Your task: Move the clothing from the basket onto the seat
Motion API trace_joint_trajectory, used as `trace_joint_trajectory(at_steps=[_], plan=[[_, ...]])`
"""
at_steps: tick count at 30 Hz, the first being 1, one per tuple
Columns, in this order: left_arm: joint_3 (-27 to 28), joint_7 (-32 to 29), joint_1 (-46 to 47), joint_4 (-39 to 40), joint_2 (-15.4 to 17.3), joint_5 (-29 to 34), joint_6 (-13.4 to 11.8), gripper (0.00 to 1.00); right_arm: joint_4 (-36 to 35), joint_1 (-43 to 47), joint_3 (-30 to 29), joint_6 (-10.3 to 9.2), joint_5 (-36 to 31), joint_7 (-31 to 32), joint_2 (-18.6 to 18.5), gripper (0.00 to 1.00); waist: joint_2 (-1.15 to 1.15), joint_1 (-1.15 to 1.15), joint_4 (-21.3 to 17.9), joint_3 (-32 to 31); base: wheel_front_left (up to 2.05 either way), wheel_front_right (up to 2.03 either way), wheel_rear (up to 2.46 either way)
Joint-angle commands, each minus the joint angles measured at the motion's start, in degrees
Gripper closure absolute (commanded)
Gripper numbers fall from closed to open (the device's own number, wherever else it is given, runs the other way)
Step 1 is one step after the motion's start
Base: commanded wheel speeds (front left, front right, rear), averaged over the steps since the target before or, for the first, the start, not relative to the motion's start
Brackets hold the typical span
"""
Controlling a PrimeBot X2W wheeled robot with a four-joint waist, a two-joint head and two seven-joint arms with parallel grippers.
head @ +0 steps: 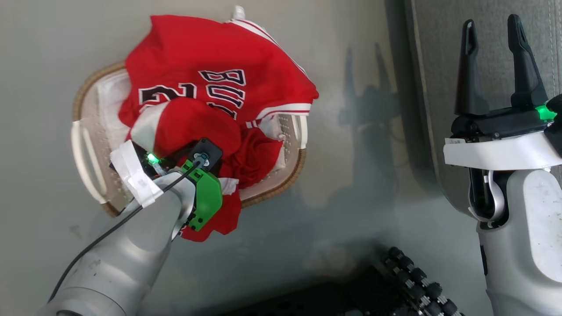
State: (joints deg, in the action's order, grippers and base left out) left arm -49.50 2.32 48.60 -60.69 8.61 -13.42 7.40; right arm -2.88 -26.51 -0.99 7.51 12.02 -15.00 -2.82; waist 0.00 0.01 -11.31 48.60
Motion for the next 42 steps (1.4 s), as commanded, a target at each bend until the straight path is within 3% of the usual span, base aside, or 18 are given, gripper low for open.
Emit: trace_joint_trajectory(at_steps=[1,7,8,9,11,20,27,42], plan=[[-0.48,0.1,1.48,-0.42,1.09,-0.49,0.1,0.0,-0.31,-0.68,0.18,-0.04,0.38,-0.28,-0.13,0.0,0.0,-0.01,-2.95,3.09,0.0,0.0,0.0],[-1.58,-0.02,3.39,-3.59,1.79,-1.43,-0.32,0.0,-0.05,-0.87,0.59,-0.04,1.01,-0.28,-0.13,0.0,0.0,-0.01,-3.41,3.51,0.0,0.0,0.0],[-1.36,0.08,3.59,-4.15,1.69,-1.72,-0.74,0.05,0.05,-0.84,0.57,-0.04,1.11,-0.28,-0.14,0.0,0.0,-0.01,-3.45,3.46,0.0,0.0,0.0],[-1.2,0.25,3.82,-4.62,1.47,-1.99,-1.08,0.49,0.17,-0.79,0.55,-0.04,1.17,-0.28,-0.14,0.0,0.0,-0.01,-3.45,3.36,0.0,0.0,0.0],[-1.09,0.55,4.14,-5.37,0.9,-2.26,-1.66,1.0,0.35,-0.64,0.43,-0.04,1.12,-0.28,-0.14,0.0,0.0,-0.01,-3.33,3.06,0.0,0.0,0.0],[-1.59,3.27,3.68,-7.03,-1.13,-2.91,-1.92,1.0,1.51,-0.33,-0.1,-0.04,0.52,-0.29,-0.14,0.0,0.0,-0.01,-1.84,0.06,0.0,0.0,0.0],[-2.43,6.35,1.57,-6.69,-3.52,-3.91,-1.06,1.0,3.45,1.76,-1.95,-0.04,-1.43,-0.28,-0.16,0.0,0.0,-0.01,1.0,-6.3,0.0,0.0,0.0],[-4.08,11.5,-1.8,1.11,-5.75,-10.32,0.12,1.0,11.26,12.16,-5.93,-0.05,-7.17,-0.29,-0.19,0.0,0.0,-0.01,9.49,-29.86,0.0,0.0,0.0]])
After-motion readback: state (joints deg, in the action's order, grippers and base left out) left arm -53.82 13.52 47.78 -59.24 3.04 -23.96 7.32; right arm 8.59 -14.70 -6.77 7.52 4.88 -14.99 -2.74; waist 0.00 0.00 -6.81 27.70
